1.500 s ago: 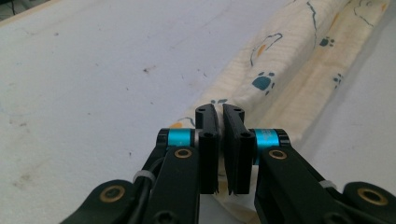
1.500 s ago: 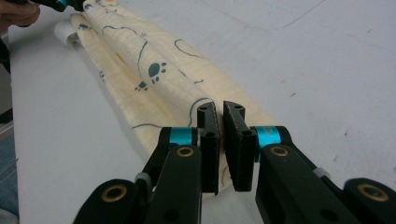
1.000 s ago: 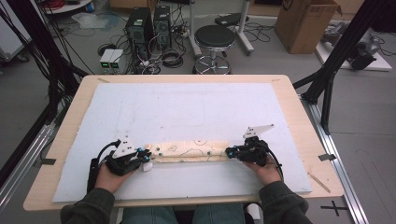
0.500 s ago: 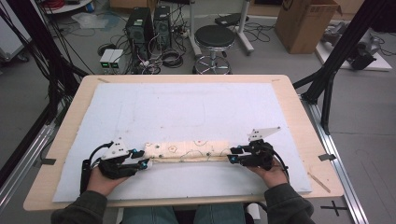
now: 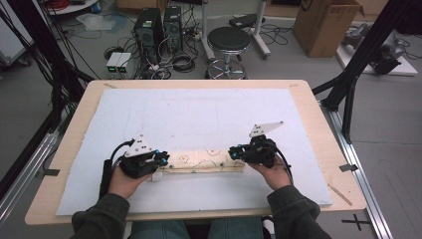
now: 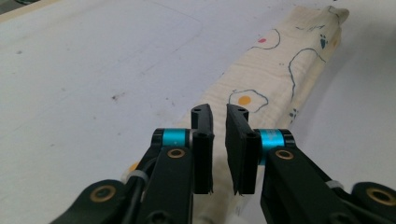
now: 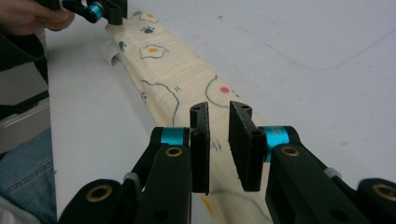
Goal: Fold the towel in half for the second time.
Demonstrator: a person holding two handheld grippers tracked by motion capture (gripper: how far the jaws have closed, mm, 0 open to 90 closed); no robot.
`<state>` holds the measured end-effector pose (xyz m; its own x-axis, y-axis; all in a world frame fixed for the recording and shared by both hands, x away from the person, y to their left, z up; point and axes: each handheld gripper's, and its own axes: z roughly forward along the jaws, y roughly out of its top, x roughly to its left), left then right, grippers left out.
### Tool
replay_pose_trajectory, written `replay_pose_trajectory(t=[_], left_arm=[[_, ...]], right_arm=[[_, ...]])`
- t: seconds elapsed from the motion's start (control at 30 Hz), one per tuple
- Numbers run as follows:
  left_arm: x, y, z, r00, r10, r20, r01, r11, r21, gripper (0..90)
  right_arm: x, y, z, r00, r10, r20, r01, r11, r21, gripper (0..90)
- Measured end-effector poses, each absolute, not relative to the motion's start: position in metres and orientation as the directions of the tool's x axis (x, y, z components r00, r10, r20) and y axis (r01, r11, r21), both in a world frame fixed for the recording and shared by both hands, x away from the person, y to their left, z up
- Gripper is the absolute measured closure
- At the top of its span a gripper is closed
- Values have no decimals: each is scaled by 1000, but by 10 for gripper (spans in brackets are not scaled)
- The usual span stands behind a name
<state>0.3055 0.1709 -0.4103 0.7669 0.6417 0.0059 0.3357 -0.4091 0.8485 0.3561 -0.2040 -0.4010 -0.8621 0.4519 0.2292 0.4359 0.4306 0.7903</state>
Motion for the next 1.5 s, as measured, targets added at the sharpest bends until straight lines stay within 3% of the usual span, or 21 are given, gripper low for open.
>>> replay_pose_trajectory(t=[0.2,0.57,0.97,1.13,1.27,1.5], left_arm=[[310,164,-421,772,636,5,371,-456,809,846],[307,172,-435,761,649,18,411,-503,760,817],[303,176,-439,760,649,32,397,-503,768,792],[300,181,-432,772,636,27,354,-464,812,686],[301,185,-429,767,642,3,343,-414,843,486],[307,187,-436,760,649,-16,392,-440,808,472]], right_arm=[[365,-183,-413,-867,439,235,451,492,745,806],[350,-173,-431,-888,412,206,432,591,681,788],[337,-195,-436,-881,433,189,431,573,697,759],[335,-196,-431,-893,411,185,401,540,739,686],[343,-202,-418,-874,452,177,395,453,799,616],[351,-204,-426,-856,501,126,407,505,761,542]])
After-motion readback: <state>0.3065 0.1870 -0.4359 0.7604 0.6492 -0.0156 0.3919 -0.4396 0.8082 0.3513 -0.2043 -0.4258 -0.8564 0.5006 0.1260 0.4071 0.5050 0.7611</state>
